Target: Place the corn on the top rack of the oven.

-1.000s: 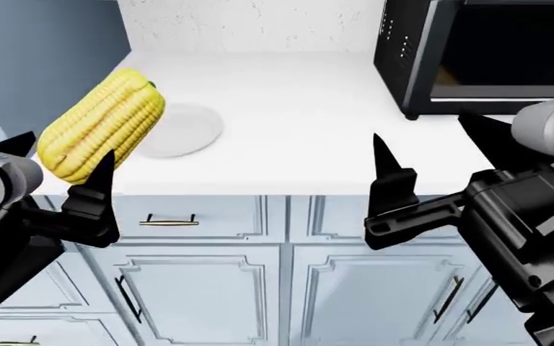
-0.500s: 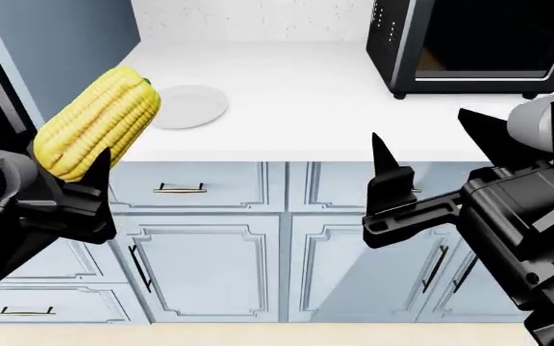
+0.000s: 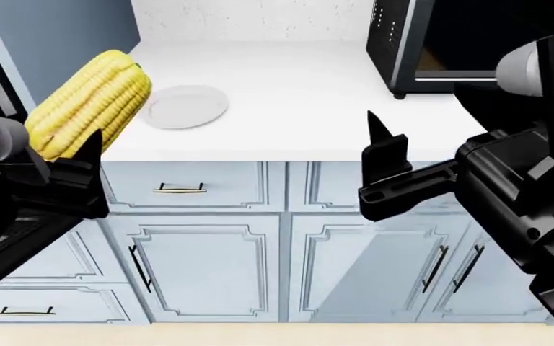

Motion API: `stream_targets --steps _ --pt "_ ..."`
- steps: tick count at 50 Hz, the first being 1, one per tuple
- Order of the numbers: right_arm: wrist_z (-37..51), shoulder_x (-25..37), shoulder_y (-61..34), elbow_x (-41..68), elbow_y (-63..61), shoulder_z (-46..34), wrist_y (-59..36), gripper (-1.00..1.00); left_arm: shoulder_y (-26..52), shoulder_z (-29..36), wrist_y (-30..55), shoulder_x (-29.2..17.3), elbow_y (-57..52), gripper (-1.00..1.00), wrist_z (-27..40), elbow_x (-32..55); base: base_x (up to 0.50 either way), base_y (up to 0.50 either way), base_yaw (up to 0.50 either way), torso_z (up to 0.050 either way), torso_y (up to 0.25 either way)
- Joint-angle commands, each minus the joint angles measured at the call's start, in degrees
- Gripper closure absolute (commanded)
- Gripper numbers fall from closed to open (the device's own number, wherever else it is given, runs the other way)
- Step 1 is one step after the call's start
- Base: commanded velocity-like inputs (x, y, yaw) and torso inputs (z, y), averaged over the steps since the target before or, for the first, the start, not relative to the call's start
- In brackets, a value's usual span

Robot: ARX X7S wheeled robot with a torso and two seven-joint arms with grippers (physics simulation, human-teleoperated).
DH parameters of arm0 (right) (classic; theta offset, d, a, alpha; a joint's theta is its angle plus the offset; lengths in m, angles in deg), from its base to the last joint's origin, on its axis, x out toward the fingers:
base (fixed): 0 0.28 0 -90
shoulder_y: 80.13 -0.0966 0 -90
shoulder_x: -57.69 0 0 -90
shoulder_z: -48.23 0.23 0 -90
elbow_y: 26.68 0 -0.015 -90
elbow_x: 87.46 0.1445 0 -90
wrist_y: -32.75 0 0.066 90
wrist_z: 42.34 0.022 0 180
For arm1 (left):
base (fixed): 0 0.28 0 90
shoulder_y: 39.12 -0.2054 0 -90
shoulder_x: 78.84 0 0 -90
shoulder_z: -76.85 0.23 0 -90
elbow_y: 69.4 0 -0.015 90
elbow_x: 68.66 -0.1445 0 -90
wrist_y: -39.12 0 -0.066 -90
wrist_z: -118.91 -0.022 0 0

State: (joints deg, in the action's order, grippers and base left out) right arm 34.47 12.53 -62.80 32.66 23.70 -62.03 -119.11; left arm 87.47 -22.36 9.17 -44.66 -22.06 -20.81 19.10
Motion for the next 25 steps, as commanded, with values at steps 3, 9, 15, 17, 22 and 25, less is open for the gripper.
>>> stream_targets --steps 3,9,15,17,22,25 --pt "3.0 -0.8 -7.9 6.4 4.8 -5.3 0.4 -1.00 2.0 0.0 -0.1 -1.0 0.5 1.00 1.5 1.6 0.00 0.00 0.00 0.000 0.000" --pt "4.6 -0.5 -10.5 8.5 5.4 -7.4 0.4 -1.00 1.5 -0.6 -0.4 -1.4 1.1 1.00 1.3 1.5 0.00 0.00 0.00 0.000 0.000" --pt "5.3 -0.8 -12.2 9.2 5.7 -9.2 0.0 -1.00 2.6 0.0 -0.4 -1.4 1.2 1.00 1.6 2.0 0.00 0.38 0.00 0.000 0.002" --pt "5.6 -0.6 -13.2 9.9 5.7 -9.7 -0.1 -1.00 2.5 0.0 -0.4 -1.3 1.3 1.00 1.4 1.3 0.00 0.50 0.00 0.000 0.000" --pt "5.6 -0.4 -13.4 10.1 5.4 -10.1 0.3 -1.00 2.4 -0.1 -0.5 -1.6 1.3 1.00 1.3 1.4 0.00 0.50 0.00 0.000 0.000" --pt "4.8 -0.4 -12.8 9.3 5.7 -10.1 0.2 -1.00 2.1 -0.1 -0.6 -1.5 1.4 1.00 1.0 0.7 0.00 0.50 0.00 0.003 0.000"
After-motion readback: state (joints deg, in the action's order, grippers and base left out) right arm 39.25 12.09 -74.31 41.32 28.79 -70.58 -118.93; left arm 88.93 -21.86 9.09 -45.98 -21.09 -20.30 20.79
